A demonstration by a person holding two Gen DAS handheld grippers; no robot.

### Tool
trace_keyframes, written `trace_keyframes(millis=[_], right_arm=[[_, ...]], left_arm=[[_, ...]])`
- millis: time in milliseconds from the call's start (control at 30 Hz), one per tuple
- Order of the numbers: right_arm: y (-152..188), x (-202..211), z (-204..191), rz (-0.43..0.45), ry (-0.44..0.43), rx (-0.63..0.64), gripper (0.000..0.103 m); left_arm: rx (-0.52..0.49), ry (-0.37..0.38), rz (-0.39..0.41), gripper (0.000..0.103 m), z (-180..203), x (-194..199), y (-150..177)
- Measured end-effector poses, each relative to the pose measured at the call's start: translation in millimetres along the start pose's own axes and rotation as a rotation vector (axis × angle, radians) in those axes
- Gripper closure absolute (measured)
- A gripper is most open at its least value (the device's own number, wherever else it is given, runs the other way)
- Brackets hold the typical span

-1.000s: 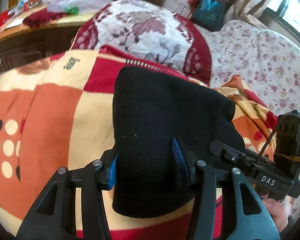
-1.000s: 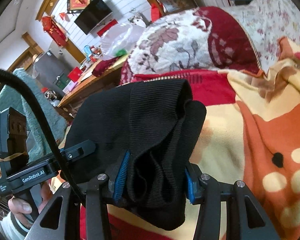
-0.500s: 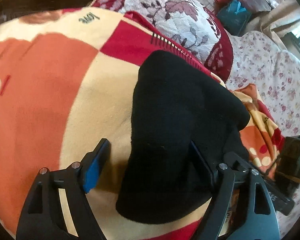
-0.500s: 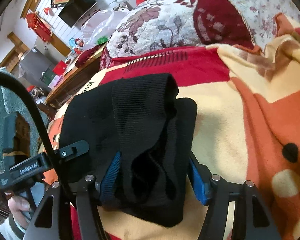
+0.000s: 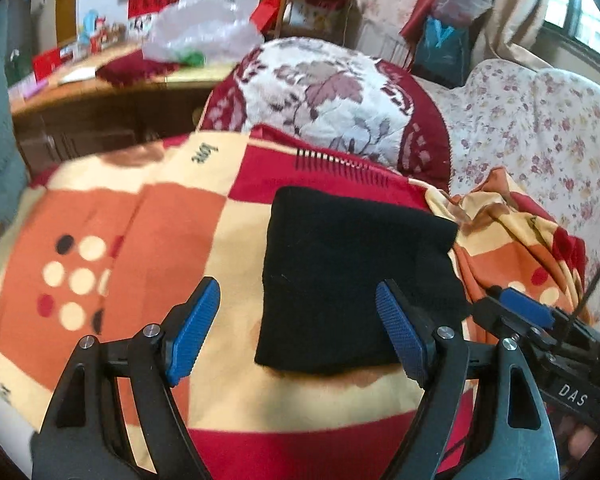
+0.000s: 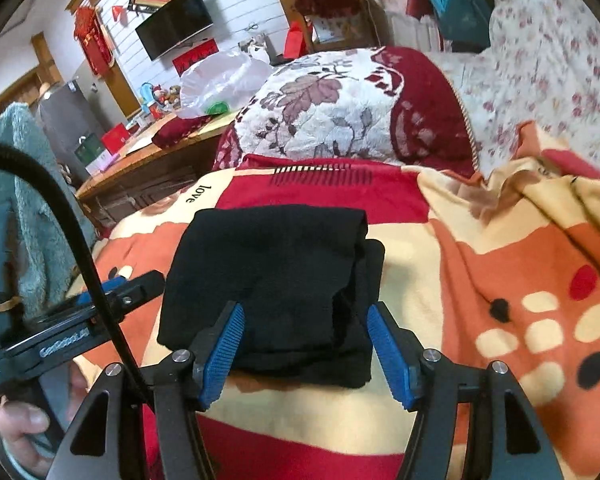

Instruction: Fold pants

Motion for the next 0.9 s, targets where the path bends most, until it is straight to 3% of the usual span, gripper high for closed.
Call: trace_keyframes(millis=[367, 900], right_arm=[[7.5, 17.4, -17.0, 0.028, -0.010, -0.014, 0.038], [8.4, 27.7, -16.5, 0.029, -0.012, -0.022, 0.038]], left_arm=[[-0.065, -0.045, 0.101, 0.022, 13.1, 50.0, 8.0], [-0.078, -0.058, 0.105, 0.022, 22.5, 60.7, 7.3]])
Point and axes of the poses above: each gripper's, at about its wrist camera, not at the fingertips, and x roughly against the way its jaws point, z to its right, y to its underside, the point moved 4 cm from there along -x, roughly the way its jaws point, and after that the axes turned 3 degrees about y, right-handed, at the moved point
